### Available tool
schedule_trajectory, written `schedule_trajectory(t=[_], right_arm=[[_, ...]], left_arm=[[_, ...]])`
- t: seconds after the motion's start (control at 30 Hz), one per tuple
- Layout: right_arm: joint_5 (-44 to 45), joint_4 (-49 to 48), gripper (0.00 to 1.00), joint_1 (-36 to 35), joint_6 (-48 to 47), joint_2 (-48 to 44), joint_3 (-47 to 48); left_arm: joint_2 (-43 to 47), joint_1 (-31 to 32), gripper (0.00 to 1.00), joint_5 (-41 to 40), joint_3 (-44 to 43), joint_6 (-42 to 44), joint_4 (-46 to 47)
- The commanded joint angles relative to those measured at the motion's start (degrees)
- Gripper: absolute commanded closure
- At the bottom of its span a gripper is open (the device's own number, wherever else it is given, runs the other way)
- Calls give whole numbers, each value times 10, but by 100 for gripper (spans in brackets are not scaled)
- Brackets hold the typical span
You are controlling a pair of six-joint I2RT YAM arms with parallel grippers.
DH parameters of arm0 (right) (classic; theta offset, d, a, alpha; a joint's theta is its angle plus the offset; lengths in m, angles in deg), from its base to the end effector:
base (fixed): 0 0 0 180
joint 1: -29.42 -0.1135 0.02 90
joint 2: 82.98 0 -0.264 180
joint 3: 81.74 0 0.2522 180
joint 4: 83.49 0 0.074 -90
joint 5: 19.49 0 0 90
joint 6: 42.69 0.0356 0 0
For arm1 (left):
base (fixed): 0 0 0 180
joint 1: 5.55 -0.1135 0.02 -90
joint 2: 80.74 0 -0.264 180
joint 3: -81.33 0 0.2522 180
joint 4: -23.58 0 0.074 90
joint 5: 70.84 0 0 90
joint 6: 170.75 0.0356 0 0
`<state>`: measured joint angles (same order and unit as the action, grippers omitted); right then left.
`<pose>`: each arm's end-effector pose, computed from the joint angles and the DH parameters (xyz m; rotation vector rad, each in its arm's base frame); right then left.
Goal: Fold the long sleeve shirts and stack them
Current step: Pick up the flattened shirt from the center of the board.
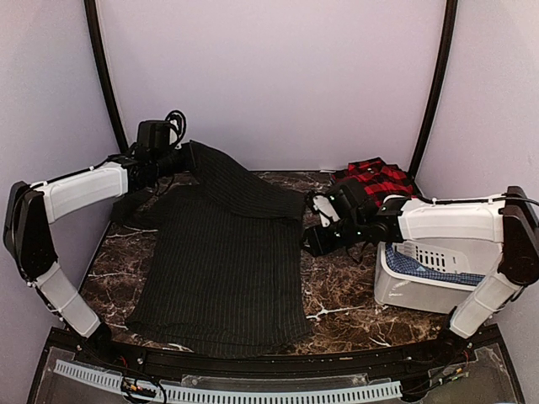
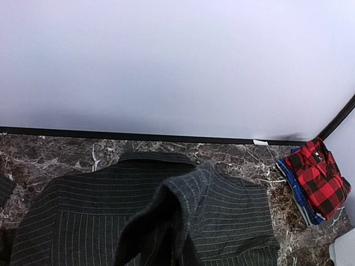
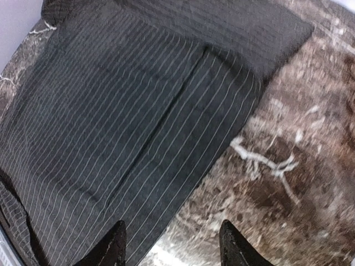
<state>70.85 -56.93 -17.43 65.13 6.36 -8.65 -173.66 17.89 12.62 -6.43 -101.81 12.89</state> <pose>0.2323 0.2475 0.2324 -0.5949 2.3102 0.5514 0.3593 -0.1514 0.3246 -0.0418 1.8676 -0.4353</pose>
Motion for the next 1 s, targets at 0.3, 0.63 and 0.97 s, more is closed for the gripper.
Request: schedule_trajectory(t=[0.3,0.63,0.97], right_arm=[[-156,38,55,-104,197,-68,-157],[-232,-39,60,-122,265,-46,-201],[-270,-46,64,-143,270,6,-191]], left_arm=[[53,-2,100,8,-14,14,-28],[58,-2,100,20,-12,20,-24],[50,-2,100,23,-10,19,-22]])
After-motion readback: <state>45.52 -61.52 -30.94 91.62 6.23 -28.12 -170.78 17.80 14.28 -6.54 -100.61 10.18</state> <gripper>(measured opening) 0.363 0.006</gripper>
